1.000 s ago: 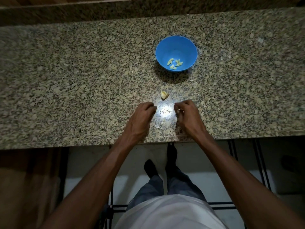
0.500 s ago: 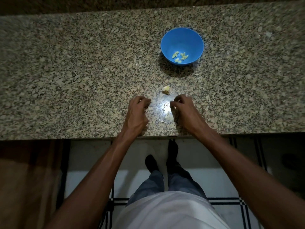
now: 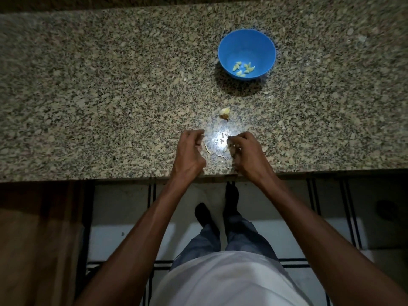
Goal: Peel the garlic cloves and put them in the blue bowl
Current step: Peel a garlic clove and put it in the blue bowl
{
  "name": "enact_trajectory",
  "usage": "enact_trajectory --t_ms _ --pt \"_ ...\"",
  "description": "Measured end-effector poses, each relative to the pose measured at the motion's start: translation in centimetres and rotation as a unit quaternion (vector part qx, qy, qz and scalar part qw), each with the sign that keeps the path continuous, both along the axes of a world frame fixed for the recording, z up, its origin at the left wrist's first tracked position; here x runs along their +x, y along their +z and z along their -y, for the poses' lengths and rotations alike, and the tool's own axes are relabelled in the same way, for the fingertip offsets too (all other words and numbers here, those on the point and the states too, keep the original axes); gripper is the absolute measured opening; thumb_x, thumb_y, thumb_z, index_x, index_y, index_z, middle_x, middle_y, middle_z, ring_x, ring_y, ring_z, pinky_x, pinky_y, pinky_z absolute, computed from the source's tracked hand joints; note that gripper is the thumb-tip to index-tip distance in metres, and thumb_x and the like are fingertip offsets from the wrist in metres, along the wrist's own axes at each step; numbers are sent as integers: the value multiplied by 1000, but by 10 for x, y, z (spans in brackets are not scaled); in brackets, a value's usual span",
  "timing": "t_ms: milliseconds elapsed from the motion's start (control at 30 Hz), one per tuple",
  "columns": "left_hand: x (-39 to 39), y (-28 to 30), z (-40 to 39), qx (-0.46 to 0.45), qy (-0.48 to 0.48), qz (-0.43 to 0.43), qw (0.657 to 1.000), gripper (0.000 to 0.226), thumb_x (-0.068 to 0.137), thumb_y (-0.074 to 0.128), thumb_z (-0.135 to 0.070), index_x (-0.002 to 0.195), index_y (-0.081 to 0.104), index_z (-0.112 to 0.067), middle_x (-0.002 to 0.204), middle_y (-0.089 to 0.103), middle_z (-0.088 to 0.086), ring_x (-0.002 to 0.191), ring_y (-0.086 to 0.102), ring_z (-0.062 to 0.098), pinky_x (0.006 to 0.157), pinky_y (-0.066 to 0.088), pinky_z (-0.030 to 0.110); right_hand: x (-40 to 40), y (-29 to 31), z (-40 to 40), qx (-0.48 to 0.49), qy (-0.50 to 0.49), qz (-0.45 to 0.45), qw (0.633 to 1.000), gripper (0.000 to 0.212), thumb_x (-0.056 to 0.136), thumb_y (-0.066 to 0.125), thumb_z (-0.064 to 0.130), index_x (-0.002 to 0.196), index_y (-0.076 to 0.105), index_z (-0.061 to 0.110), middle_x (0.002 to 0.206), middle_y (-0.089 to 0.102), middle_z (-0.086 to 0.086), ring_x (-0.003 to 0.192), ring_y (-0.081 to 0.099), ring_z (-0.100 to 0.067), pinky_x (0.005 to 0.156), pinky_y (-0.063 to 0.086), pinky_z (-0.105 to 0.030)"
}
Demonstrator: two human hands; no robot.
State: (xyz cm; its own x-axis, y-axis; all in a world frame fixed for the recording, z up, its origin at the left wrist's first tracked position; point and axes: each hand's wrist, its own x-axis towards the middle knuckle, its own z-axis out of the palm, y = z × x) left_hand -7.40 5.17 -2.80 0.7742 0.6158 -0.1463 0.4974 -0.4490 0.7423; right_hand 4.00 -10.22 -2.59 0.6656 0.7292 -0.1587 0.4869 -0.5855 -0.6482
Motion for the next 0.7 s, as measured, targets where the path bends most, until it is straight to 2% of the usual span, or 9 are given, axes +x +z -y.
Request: enact_trajectory --t_ms 100,167,233,333,433,467,533,600,700 --pt "-5 -1 -11 11 23 -18 1000 68 81 55 26 140 57 -7 132 49 4 120 53 13 88 40 -2 8 2 8 1 -40 -5 999 27 97 58 -7 121 68 1 117 50 -9 98 59 -25 72 58 -36" --pt "-6 -4 -13 21 -12 -53 998 64 83 60 21 141 57 -8 134 47 5 127 49 18 99 42 10 11 3 10 -22 -44 -5 999 25 97 66 1 122 66 3 124 47 -9 109 55 -25 79 53 -31" --pt "-5 -6 -7 15 -63 -64 996 61 85 65 15 141 56 -9 131 44 2 126 49 20 101 45 16 7 2 4 -35 -17 -16 999 32 96 71 3 127 64 4 128 43 -10 114 51 -27 83 54 -32" --pt "1 -6 7 -12 -93 -42 995 60 86 65 15 141 55 -7 123 41 -3 113 51 14 87 41 -1 -5 3 -10 -35 33 -13 999 38 94 67 -4 131 64 4 132 45 -12 112 53 -27 76 55 -27" --pt "4 -5 9 -8 -73 -24 997 61 87 63 15 143 54 -5 127 45 0 117 51 13 84 35 -7 -4 6 -10 -34 19 -8 999 48 94 66 -5 140 60 4 130 49 -12 115 54 -27 83 54 -31" --pt "2 -4 6 4 -63 -31 998 62 87 65 12 145 54 -7 131 46 2 121 48 13 88 37 -5 -1 8 -5 -35 9 -3 999 50 94 68 -3 143 58 4 131 50 -12 115 54 -25 83 54 -28" --pt "-3 -7 -5 36 -74 -46 996 63 89 76 -10 147 52 -9 135 45 5 125 43 17 97 46 16 5 13 4 -54 -7 -1 999 47 92 76 4 138 62 5 130 49 -12 112 49 -21 79 46 -19" --pt "-6 -10 -8 46 -122 -63 989 73 87 82 -35 148 49 -9 134 43 8 123 38 19 95 43 30 7 14 10 -87 -16 -8 996 42 87 84 13 124 65 6 125 46 -9 110 45 -20 83 44 -25" --pt "0 -11 8 73 -154 -73 983 74 84 84 -42 142 53 -7 129 44 9 116 39 19 91 39 30 -7 14 5 -86 -9 0 996 32 90 80 10 117 64 3 121 46 -10 106 51 -26 85 55 -39"
